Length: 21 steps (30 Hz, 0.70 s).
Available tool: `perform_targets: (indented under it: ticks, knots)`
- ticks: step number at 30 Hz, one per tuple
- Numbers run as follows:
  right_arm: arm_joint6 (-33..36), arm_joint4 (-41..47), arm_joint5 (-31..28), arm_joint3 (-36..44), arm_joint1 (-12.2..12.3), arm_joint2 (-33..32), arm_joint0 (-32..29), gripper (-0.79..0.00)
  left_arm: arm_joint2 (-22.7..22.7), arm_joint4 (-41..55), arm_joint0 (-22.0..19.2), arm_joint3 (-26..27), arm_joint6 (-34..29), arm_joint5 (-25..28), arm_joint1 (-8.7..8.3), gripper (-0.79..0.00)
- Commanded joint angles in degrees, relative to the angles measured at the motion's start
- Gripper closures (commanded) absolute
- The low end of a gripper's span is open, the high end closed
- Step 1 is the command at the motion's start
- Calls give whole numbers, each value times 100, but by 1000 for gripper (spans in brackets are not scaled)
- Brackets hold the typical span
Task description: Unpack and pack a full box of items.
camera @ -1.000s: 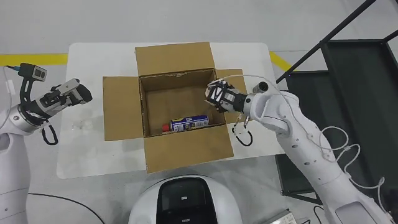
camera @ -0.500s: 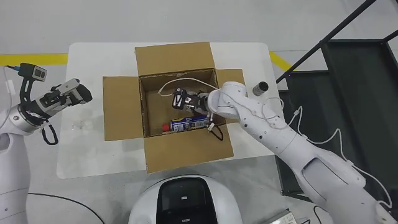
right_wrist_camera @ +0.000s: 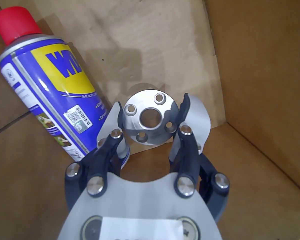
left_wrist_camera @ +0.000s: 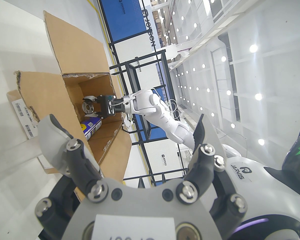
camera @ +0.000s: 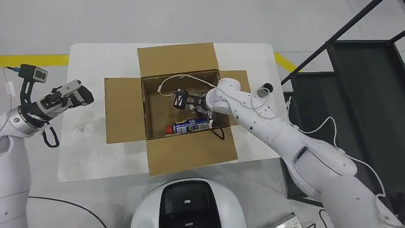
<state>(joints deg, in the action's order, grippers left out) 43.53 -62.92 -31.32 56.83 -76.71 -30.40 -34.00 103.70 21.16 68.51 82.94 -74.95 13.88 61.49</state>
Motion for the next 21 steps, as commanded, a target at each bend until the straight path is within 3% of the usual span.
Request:
perform_targets:
  ticks: [1, 6, 11, 16, 21]
  knots:
    - [-54, 11, -16, -64, -15, -28, 27, -785, 0, 0, 0, 0, 0, 0, 0, -785]
    - [-434, 176, -267, 81, 114, -389, -70, -785, 0, 0, 0, 0, 0, 0, 0, -785]
    - [-885, 715, -1096, 795, 542, -1342, -580, -785, 0, 0, 0, 0, 0, 0, 0, -785]
    - [-1213, 1021, -1735, 2240, 1079, -2757, -1656, -785, 0, 0, 0, 0, 0, 0, 0, -785]
    - [-1600, 900, -1807, 3519, 1475, -4333, -3029, -785, 0, 0, 0, 0, 0, 0, 0, -785]
